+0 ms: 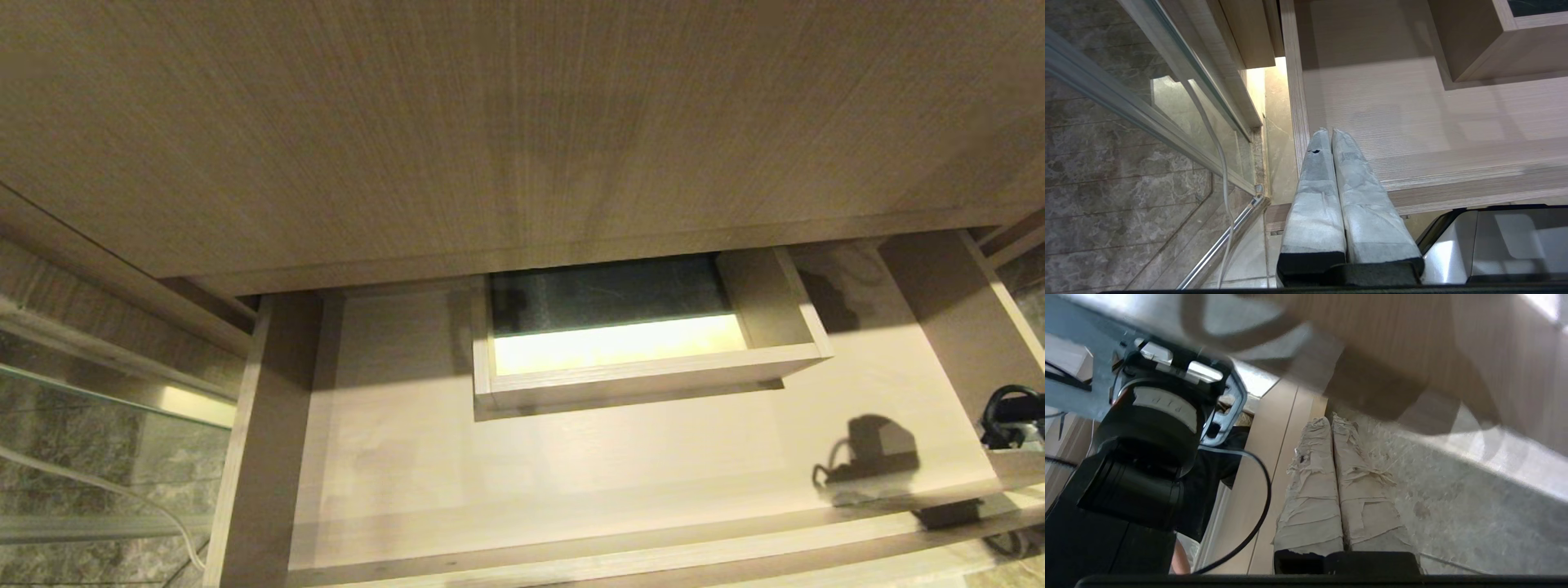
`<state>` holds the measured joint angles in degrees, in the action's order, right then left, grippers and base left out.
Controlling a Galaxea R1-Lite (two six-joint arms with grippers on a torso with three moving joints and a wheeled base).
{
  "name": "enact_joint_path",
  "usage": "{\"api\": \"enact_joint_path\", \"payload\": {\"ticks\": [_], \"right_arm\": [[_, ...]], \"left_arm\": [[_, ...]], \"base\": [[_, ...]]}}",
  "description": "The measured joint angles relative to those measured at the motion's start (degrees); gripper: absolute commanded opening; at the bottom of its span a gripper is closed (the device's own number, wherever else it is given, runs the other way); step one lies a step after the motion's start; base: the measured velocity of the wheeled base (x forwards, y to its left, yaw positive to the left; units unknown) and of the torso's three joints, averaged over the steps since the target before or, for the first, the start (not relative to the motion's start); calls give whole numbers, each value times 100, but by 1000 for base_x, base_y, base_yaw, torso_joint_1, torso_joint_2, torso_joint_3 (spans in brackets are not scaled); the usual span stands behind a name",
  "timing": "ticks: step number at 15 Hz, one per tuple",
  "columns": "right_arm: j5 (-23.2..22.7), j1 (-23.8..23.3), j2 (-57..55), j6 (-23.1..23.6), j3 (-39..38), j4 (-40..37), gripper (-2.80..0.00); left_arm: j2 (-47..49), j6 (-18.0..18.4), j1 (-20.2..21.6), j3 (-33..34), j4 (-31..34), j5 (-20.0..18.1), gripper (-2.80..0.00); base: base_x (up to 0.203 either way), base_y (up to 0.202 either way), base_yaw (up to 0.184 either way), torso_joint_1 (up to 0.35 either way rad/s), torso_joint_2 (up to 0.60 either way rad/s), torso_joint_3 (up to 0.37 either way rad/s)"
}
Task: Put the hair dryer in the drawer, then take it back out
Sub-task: Close the drawer
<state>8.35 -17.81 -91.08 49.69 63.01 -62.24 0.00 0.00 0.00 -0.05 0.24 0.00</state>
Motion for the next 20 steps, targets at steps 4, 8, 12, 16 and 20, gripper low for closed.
{"api": "enact_joint_path", "payload": {"ticks": [4, 8, 12, 16, 20], "right_arm": [[-66, 4, -184, -29, -43, 470, -280], [-356, -5, -222, -82, 20, 1110, -280], [-898, -8, -58, -258, 60, 2088, -280], [-1923, -35, 357, -691, -24, 3432, -280], [-2454, -31, 744, -1107, -183, 4640, -280]], "left_arm": [[0, 0, 0, 0, -4, 0, -280], [0, 0, 0, 0, -2, -2, -280], [0, 0, 0, 0, -2, 0, -280], [0, 0, 0, 0, -1, 0, -280], [0, 0, 0, 0, 4, 0, -280]], "base": [[0, 0, 0, 0, 0, 0], [0, 0, 0, 0, 0, 0], [0, 0, 0, 0, 0, 0], [0, 0, 0, 0, 0, 0], [0, 0, 0, 0, 0, 0]]}}
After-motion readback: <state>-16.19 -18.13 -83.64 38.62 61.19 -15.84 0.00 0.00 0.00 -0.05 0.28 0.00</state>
